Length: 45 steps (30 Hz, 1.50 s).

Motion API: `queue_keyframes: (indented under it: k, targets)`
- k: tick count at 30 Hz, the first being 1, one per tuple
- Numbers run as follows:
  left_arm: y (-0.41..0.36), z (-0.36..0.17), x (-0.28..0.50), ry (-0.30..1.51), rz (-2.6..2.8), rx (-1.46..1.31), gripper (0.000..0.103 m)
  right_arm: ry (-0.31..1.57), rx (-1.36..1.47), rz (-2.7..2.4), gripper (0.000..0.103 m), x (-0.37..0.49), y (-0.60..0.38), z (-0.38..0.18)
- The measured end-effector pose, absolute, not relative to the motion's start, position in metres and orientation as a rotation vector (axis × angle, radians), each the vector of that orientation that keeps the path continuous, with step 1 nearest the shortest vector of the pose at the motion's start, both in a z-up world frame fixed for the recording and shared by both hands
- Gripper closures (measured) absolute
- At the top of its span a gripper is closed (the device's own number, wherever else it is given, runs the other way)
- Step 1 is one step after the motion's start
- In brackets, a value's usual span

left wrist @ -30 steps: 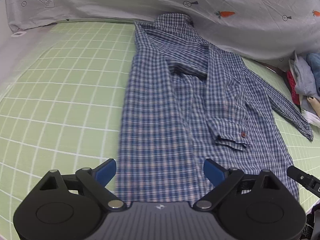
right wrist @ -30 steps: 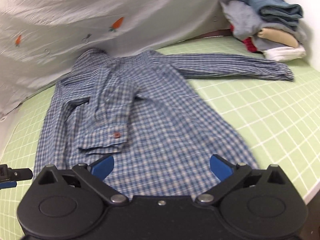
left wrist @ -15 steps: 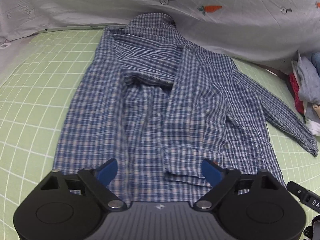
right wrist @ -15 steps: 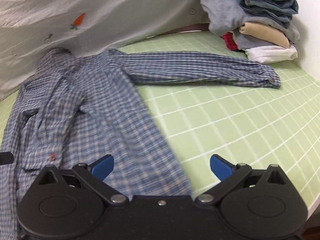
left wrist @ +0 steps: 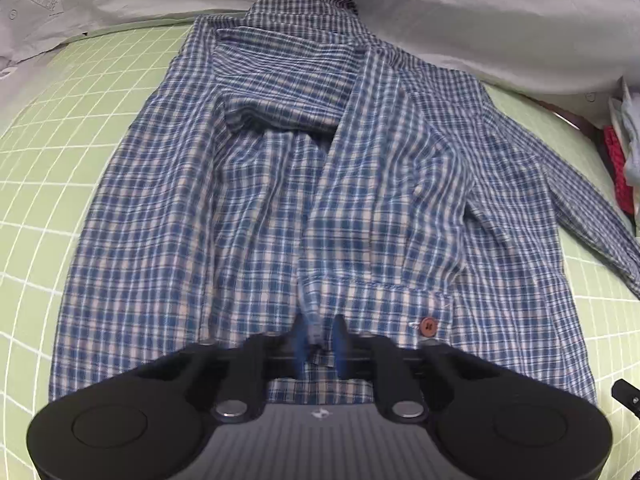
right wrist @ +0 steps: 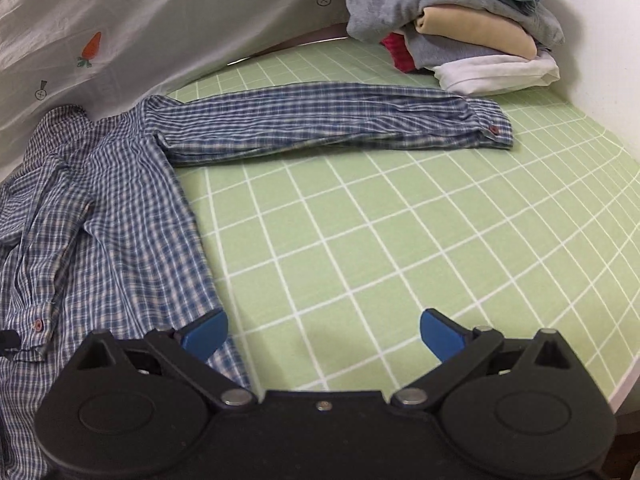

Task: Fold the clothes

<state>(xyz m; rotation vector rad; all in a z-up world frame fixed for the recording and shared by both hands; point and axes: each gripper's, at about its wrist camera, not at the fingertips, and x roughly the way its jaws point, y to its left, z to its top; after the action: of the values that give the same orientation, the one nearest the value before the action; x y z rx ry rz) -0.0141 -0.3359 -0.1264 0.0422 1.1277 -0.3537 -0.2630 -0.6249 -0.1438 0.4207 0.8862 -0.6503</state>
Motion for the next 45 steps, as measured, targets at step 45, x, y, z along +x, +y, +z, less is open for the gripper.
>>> queue_keyframes:
  k: [45]
  targets:
    - [-0.181,-0.091,-0.142,1.077,-0.269,-0.379,0.101,0.922,0.297,-0.338,0.000,-0.272,-0.506,-0.141]
